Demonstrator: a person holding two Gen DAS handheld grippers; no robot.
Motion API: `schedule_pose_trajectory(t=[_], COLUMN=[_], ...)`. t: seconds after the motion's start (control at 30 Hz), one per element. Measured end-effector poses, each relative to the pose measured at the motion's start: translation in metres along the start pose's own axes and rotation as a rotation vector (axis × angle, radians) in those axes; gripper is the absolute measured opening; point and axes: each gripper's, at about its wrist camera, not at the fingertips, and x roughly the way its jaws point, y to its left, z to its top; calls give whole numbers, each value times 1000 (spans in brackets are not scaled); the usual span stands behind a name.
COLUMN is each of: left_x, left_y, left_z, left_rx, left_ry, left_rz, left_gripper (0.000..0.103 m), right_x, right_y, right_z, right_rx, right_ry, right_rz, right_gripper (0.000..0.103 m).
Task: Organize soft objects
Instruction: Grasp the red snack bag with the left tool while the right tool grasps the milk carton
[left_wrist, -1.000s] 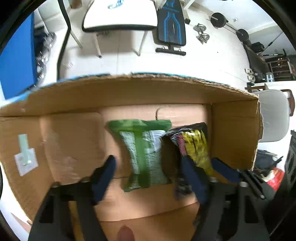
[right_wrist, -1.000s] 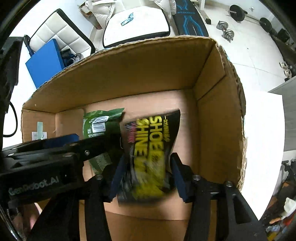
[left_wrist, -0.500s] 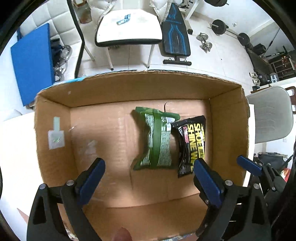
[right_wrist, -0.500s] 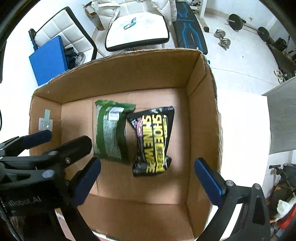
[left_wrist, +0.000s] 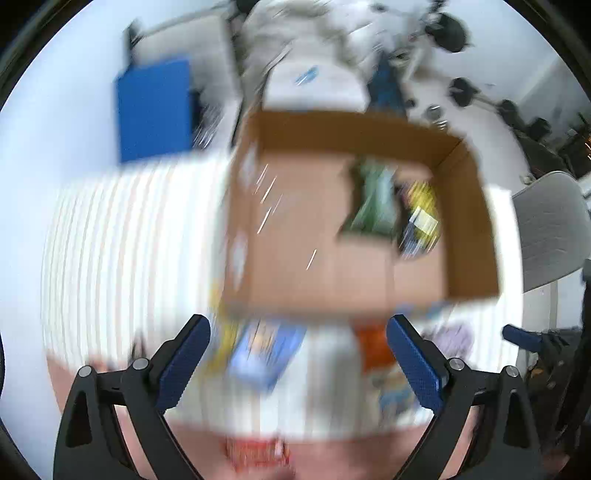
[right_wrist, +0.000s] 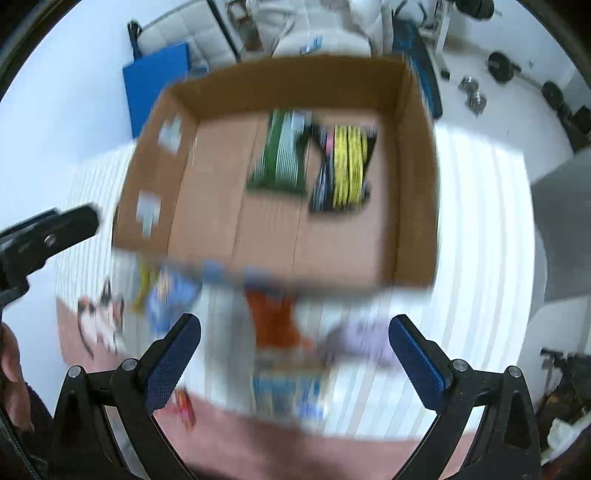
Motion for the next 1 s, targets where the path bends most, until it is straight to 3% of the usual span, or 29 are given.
schedule_pose_trajectory(t=[0.07,0.17,0.27,0.4,0.57,0.63,0.77,0.87,1.0], left_x=[20,64,104,133,173,180,182,180,180], left_y=[30,85,124,149,149,145,126,107,59], left_z=[-40,-114,-183,-226,-221,-216,-192,-168,-134], left_rx=[-106,-392,-619,-820,-929,-943,-840,-667,-331], left_ry=[101,318,485,545,577,573,544,505,457], left_rz=[-41,-199,-277,-331,-388,-385,-304,-221,-64], left_gripper=[98,98,97,96,96,91,56,53,53], right_x=[11,38,58,74,88,89,95,105,126], right_y=[-6,-18,-24,-18,-8,-7,-13,-26,-45], right_z=[-33,-70,-96,-116,-120,-119,-114,-111,-110], right_rx=[64,182,273,306,323,349,451,561,729], right_ry=[38,91,125,132,121,108,96,109,136], right_rz=[36,97,157,148,126,121,119,119,133], right_gripper=[103,103,103,103,103,103,103,103,103])
